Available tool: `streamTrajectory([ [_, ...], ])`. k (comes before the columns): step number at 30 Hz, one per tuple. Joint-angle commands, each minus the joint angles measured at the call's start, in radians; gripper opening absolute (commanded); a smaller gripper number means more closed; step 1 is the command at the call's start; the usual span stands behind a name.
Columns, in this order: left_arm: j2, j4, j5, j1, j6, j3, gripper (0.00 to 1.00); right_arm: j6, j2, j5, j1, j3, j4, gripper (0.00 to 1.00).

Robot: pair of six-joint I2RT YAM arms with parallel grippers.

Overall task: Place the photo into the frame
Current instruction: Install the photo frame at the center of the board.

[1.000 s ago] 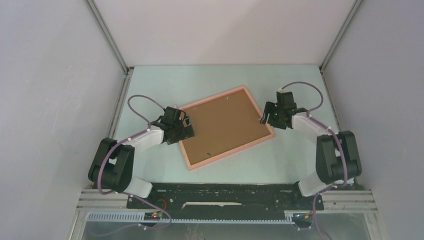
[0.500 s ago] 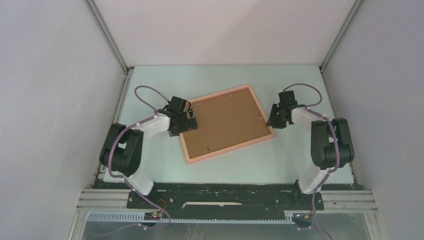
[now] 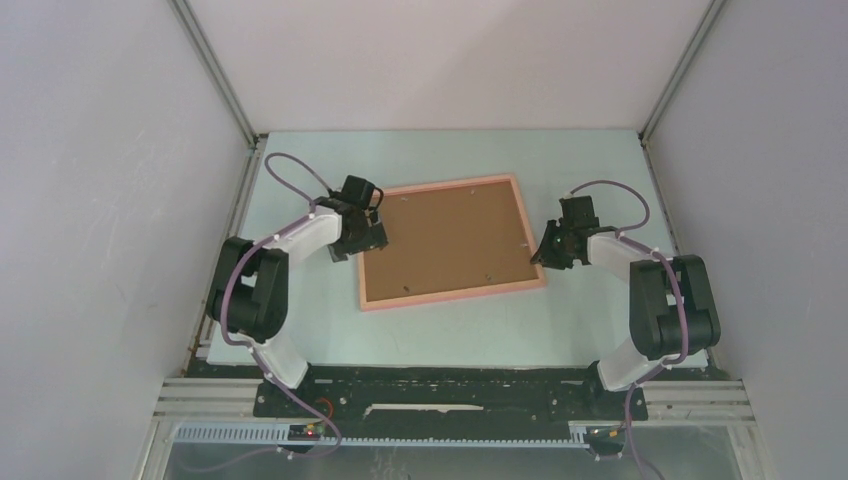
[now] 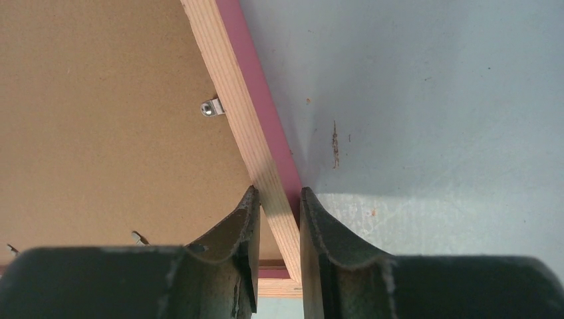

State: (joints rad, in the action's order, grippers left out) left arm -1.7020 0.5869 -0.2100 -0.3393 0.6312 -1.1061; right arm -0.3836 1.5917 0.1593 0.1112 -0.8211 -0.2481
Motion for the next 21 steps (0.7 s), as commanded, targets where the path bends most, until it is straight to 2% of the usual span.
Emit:
streamTrajectory([
  [1,-0.042,0.028,-0.034,0.005,0.053,-0.143,0.91,-0.056,-0.007,0.006,-0.011,0.011,0.048,0.01],
  [9,-0.146,0.056,-0.042,0.008,0.104,-0.239,0.8,-0.05,-0.012,0.007,-0.012,0.019,0.06,0.0],
  [21,-0.216,0.063,-0.057,0.036,0.117,-0.258,0.76,-0.046,-0.005,0.015,-0.014,0.02,0.069,0.0],
])
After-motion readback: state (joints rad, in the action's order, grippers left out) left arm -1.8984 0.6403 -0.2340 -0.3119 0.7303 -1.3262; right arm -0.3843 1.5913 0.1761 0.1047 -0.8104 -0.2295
